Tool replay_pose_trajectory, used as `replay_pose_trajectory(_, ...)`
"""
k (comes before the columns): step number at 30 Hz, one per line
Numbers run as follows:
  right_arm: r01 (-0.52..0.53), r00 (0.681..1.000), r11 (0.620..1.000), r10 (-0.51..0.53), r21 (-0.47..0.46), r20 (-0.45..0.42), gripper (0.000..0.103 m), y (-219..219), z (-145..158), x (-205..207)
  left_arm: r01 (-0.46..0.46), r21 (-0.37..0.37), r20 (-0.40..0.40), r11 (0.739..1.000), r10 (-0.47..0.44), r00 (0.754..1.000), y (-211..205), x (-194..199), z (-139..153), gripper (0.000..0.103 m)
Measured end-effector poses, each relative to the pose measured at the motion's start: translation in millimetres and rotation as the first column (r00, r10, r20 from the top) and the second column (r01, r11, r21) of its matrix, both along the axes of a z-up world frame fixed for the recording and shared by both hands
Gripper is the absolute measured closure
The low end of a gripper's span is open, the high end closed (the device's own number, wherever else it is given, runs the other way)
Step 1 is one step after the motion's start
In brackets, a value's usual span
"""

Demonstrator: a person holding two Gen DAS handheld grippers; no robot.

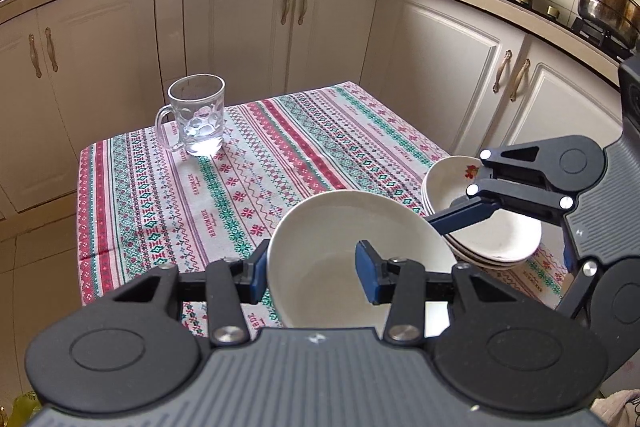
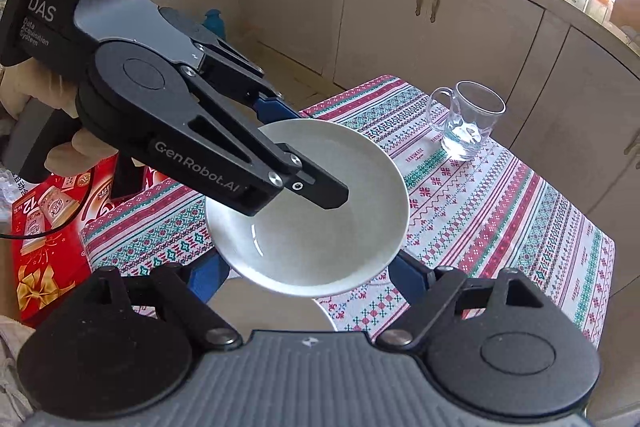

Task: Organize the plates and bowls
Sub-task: 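Lift the bowl with the left gripper and carry it over the bowl stack, then lower the bowl into the bowl stack with the left gripper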

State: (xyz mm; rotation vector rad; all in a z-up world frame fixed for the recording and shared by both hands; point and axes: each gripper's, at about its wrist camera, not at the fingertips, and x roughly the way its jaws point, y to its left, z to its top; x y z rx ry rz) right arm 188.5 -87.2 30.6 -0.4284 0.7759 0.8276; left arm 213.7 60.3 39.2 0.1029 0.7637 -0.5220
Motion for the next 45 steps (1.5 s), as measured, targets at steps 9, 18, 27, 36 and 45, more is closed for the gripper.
replay_pose_trajectory(9, 0.011, 1.0, 1.0, -0.011, 0.003, -0.001, 0.014, -27.2, 2.0, -29.9, 0.023, -0.009, -0.007, 1.0, -0.023, 1.0, -21.1, -29.2, 0.3, 0.06)
replay_pose_trajectory(18, 0.009, 1.0, 1.0, -0.009, -0.021, -0.027, 0.014, -33.3, -12.1, -46.7, 0.019, -0.03, -0.057, 0.999, -0.02, 0.998, -27.3, -40.3, -18.9, 0.06)
replay_pose_trajectory(27, 0.006, 0.999, 1.0, -0.007, -0.03, -0.048, 0.014, -32.1, -26.9, -52.1, 0.009, -0.049, -0.096, 0.999, -0.014, 0.995, -24.8, -42.2, -33.4, 0.06)
replay_pose_trajectory(36, 0.001, 0.999, 0.999, -0.002, -0.032, -0.048, 0.014, -31.7, -33.2, -55.7, 0.009, -0.065, -0.107, 0.998, -0.016, 0.994, -22.1, -44.8, -38.2, 0.06)
replay_pose_trajectory(45, -0.003, 0.998, 1.0, 0.001, -0.029, -0.058, 0.014, -30.4, -35.3, -55.0, 0.009, -0.076, -0.113, 0.997, -0.017, 0.993, -19.9, -45.7, -41.0, 0.06)
